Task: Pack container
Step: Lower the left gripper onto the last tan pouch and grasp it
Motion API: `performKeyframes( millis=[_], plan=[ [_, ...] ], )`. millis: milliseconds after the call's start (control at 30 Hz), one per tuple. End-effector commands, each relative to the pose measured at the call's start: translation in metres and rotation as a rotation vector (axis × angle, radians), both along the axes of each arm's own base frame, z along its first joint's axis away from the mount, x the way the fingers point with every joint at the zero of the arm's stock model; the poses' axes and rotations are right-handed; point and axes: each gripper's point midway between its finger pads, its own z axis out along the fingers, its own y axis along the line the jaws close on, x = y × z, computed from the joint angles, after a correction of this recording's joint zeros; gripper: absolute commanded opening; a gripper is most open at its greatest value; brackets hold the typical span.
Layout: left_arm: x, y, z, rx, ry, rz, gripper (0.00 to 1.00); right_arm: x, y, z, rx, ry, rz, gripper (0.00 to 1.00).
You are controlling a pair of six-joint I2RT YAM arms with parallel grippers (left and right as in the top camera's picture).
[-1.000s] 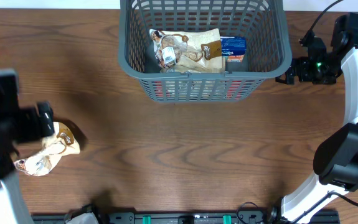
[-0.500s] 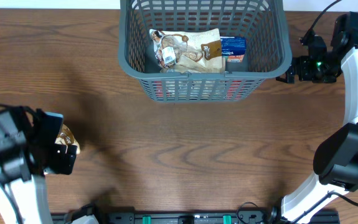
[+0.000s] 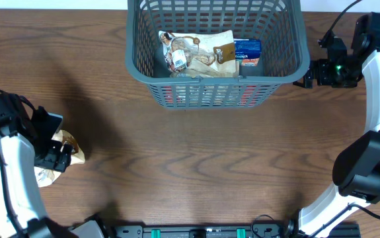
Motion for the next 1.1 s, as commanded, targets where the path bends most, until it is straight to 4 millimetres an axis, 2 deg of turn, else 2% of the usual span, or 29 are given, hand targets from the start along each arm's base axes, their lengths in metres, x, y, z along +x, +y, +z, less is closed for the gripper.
performKeyframes(
  millis=[0,233,567,833,967,1067],
  plan=[
    [-0.006,0.007,-0.009,-0.014,0.048,-0.022,0.99,0.001,0.003,0.004,-0.004,-0.013,0.016,0.99],
    [-0.012,0.019,-0.026,-0.043,0.110,-0.067,0.99,-0.002,-0.004,0.002,-0.042,0.001,0.008,0.99],
    [0.003,0.035,-0.066,-0.069,0.153,-0.105,0.99,-0.005,-0.004,0.001,-0.047,0.017,0.007,0.99],
    [0.005,0.037,-0.095,-0.107,0.205,-0.147,1.00,-0.007,-0.004,0.001,-0.045,0.023,0.007,0.99],
    [0.006,0.038,-0.106,-0.120,0.220,-0.147,0.92,-0.007,-0.004,0.001,-0.045,0.023,0.006,0.99],
    [0.007,0.036,-0.111,-0.133,0.223,-0.147,0.77,-0.007,-0.004,0.001,-0.045,0.023,0.006,0.99]
  ],
)
